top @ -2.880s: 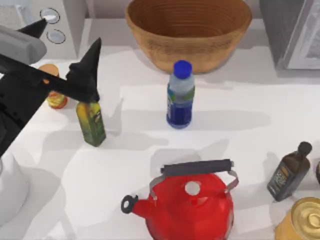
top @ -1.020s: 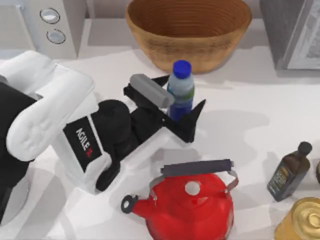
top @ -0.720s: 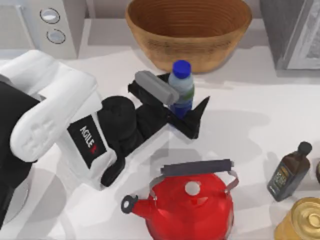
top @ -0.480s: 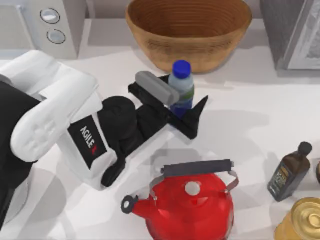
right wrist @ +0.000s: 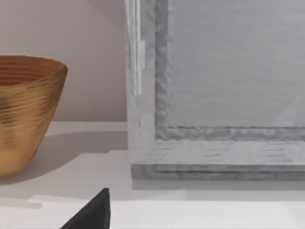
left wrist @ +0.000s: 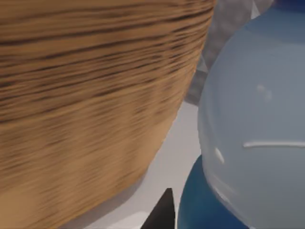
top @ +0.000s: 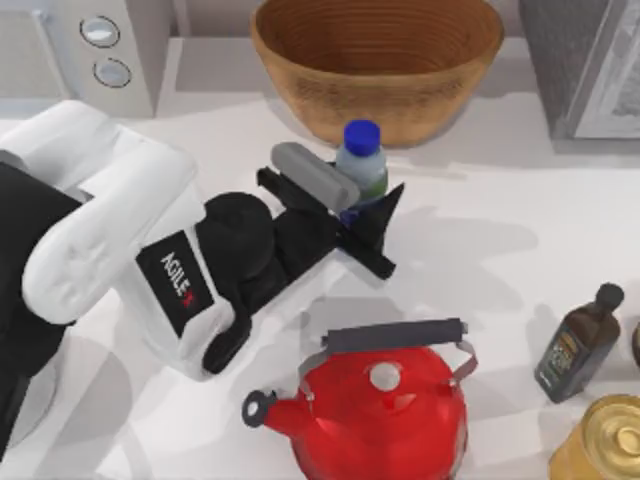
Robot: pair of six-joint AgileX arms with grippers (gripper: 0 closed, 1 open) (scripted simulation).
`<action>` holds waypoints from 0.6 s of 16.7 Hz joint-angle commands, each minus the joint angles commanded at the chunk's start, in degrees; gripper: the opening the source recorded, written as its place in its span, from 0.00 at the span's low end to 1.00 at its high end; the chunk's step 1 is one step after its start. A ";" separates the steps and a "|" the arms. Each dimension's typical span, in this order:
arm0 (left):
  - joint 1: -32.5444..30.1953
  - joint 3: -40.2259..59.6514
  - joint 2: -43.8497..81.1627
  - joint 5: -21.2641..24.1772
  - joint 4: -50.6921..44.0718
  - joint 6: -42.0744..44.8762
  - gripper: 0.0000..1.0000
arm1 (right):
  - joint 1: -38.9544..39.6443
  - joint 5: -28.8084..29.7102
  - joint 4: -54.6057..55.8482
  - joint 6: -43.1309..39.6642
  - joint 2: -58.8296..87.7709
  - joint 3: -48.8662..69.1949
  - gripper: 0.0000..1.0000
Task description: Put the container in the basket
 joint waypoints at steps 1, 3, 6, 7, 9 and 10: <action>0.00 0.00 0.00 0.00 0.00 0.00 0.10 | 0.00 0.00 0.00 0.00 0.00 0.00 1.00; 0.00 0.00 0.00 0.00 0.00 0.00 0.00 | 0.00 0.00 0.00 0.00 0.00 0.00 1.00; 0.00 0.00 0.00 0.00 0.00 0.00 0.00 | 0.00 0.00 0.00 0.00 0.00 0.00 1.00; 0.00 0.00 0.00 0.00 0.00 0.00 0.00 | 0.00 0.00 0.00 0.00 0.00 0.00 1.00; 0.00 0.00 0.00 0.00 0.00 0.00 0.00 | 0.00 0.00 0.00 0.00 0.00 0.00 1.00; 0.00 0.00 0.00 0.00 0.00 0.00 0.00 | 0.00 0.00 0.00 0.00 0.00 0.00 1.00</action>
